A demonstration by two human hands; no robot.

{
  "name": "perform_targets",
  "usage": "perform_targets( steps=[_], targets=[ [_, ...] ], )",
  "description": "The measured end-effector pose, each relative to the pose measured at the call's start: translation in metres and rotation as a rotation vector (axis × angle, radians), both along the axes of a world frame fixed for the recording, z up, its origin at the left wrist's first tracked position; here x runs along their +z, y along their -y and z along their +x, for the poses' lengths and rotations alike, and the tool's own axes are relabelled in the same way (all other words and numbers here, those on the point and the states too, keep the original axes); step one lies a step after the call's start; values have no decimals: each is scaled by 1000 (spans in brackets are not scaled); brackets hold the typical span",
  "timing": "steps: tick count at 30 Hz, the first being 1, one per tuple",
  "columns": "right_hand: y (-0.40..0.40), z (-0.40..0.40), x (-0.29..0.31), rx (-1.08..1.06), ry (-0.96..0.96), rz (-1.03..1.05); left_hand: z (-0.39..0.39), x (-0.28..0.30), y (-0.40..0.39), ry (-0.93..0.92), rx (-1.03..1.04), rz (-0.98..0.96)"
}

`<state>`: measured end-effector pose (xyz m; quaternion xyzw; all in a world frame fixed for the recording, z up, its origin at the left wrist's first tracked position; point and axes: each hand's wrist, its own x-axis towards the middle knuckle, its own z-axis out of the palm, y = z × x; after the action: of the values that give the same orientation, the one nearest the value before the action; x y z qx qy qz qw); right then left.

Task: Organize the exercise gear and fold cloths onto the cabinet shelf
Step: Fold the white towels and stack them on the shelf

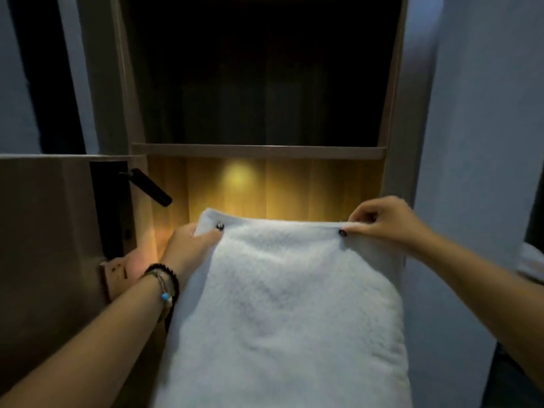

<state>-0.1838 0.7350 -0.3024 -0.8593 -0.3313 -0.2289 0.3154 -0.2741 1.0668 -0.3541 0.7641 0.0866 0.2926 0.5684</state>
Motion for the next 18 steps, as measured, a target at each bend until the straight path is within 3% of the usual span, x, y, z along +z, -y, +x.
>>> perform_targets(
  steps=[4, 9, 14, 18],
  targets=[
    [-29, 42, -83, -86, -295, 208, 34, -66, -10, -142, 62, -63],
    [-51, 72, -177, -270, -633, 548, 69, -133, -25, -378, 161, 32],
    [-56, 83, -224, -379, -958, 540, 97, -181, -36, -700, -1, 176],
    [-50, 85, -236, -387, -1057, 526, 131, -191, -37, -884, -142, 314]
  ],
)
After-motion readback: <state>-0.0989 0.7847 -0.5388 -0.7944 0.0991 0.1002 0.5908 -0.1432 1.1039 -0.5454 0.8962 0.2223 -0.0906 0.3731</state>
